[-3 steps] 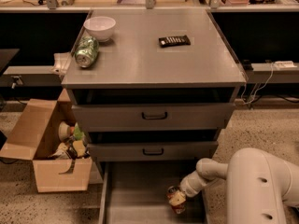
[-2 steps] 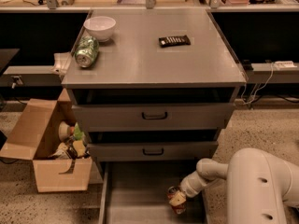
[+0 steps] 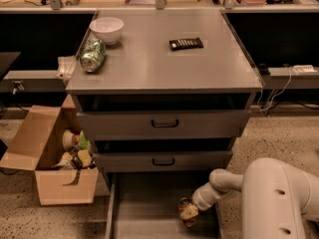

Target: Place coke can into bottom drawer

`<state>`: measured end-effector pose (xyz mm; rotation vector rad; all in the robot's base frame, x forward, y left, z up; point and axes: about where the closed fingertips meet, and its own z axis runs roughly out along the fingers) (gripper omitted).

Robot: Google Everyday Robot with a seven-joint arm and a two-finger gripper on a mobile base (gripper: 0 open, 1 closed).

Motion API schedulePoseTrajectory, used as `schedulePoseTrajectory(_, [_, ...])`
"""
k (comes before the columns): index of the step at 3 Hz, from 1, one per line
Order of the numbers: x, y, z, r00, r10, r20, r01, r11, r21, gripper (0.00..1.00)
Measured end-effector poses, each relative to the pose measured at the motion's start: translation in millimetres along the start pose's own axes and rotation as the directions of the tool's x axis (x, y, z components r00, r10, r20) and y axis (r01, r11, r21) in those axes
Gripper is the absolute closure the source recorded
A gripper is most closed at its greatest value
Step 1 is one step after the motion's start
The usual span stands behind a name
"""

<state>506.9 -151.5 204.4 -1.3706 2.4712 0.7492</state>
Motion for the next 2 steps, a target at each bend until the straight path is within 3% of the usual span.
schedulePoseTrajectory(1, [0.0,0.1,0.1,1.000,0.000,0.000,0.000,1.0000,0.000,0.00])
schedulePoseTrajectory(2, [0.0,0.1,0.1,1.000,0.000,0.000,0.000,1.0000,0.000,0.00])
